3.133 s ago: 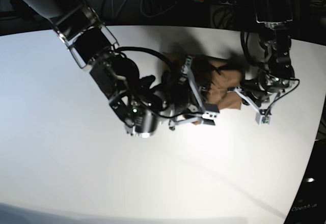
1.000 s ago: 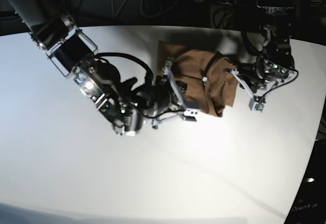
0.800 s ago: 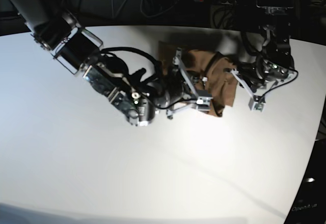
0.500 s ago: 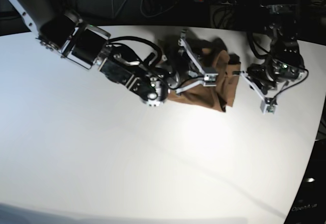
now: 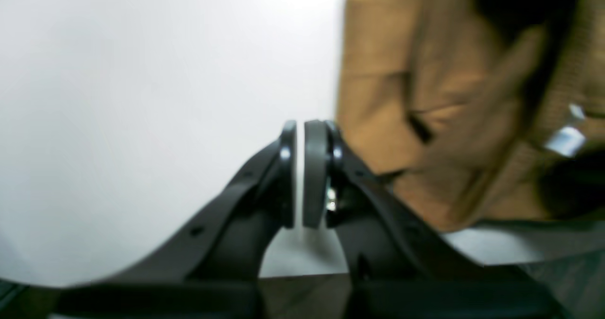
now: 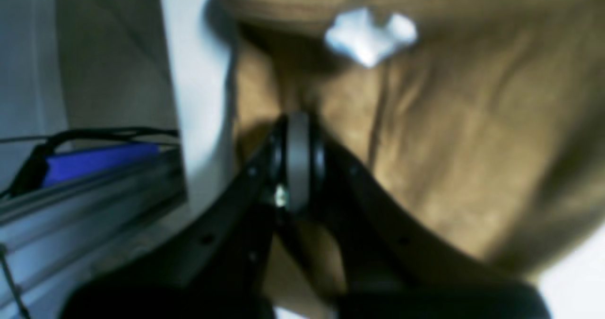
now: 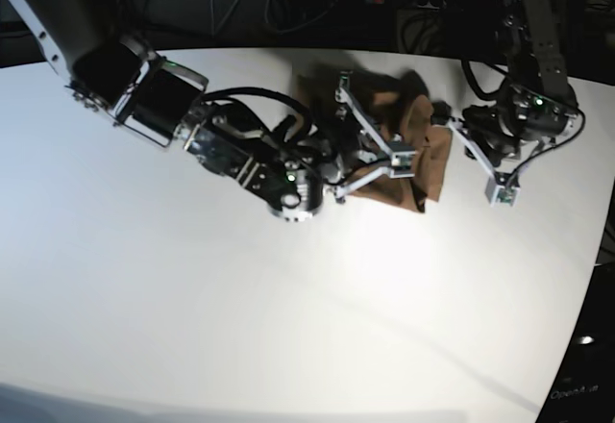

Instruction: Fold the T-shirt properly

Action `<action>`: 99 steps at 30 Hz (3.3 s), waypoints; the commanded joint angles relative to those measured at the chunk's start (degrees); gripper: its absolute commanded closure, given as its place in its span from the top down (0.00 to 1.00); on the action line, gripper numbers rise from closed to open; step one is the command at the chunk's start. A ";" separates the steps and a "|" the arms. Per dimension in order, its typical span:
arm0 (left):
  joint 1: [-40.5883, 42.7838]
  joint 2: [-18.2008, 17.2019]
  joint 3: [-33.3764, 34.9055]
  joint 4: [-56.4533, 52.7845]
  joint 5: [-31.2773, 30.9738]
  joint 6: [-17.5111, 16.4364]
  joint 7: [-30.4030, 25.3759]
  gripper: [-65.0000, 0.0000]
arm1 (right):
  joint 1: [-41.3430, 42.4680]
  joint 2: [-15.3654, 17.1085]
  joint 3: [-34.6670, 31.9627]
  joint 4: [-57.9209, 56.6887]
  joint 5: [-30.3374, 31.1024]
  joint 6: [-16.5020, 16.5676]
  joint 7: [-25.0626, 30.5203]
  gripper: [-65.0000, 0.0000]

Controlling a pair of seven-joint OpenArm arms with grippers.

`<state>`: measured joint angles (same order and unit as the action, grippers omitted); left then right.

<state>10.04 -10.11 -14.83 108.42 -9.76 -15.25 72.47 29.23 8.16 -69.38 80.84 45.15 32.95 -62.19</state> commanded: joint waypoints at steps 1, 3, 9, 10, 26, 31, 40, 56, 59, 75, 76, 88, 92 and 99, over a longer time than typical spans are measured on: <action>-0.50 -0.31 -0.25 0.90 -0.22 -0.10 -0.95 0.03 | 2.28 -0.56 0.51 2.11 0.96 0.33 -0.27 0.00; -0.42 0.83 -0.25 1.42 -0.22 -0.10 -0.69 0.03 | 2.90 -0.65 0.68 3.69 0.96 0.24 -2.82 0.00; 3.01 1.89 6.61 1.16 -0.13 -0.18 -1.30 0.03 | 3.69 -0.56 0.77 4.74 0.96 0.15 -4.84 0.00; 3.36 2.06 8.02 1.25 -0.13 -0.10 -2.44 0.03 | 3.95 -0.47 0.77 4.74 0.96 0.15 -4.84 0.00; 0.99 4.88 9.07 3.27 -9.63 -0.10 0.63 0.03 | 6.85 2.43 0.51 4.66 0.96 0.33 -8.09 0.00; 0.90 1.01 8.63 6.96 -14.20 0.34 2.48 0.03 | 6.85 3.22 0.68 4.74 0.96 0.33 -8.71 0.00; -1.65 -2.42 -2.88 6.88 -30.37 -0.10 5.73 0.03 | 7.03 4.98 0.68 4.74 0.96 0.15 -8.71 0.00; -11.93 3.38 -1.65 -2.00 -34.50 0.43 5.47 0.03 | 6.15 6.83 0.77 4.74 0.96 0.15 -8.53 0.00; -11.41 3.38 1.16 -3.67 -28.35 0.43 1.42 0.03 | 5.89 6.65 0.77 4.74 0.96 0.15 -8.44 0.00; -11.14 1.36 6.43 -24.42 -12.53 -0.01 -18.36 0.03 | 6.24 6.12 0.77 9.76 0.96 0.06 -8.88 0.00; -11.14 0.92 6.43 -25.21 -12.53 -0.01 -19.15 0.03 | 6.41 6.12 0.77 10.20 0.96 0.06 -9.32 0.00; -8.94 -1.10 6.35 -27.50 -12.61 -0.01 -21.26 0.03 | 6.68 8.41 4.29 14.24 0.96 0.06 -10.03 0.00; -8.33 -0.75 6.35 -24.16 -12.70 -0.01 -20.99 0.03 | 7.47 9.99 4.46 14.33 0.96 0.24 -8.71 0.00; -9.21 1.27 6.26 -12.20 -15.60 0.34 -14.22 0.03 | 6.15 9.99 4.37 14.41 0.96 0.33 -8.80 0.00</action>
<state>2.20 -8.54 -8.47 95.18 -24.91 -14.76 59.44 34.22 18.11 -65.54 94.41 45.56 32.97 -71.55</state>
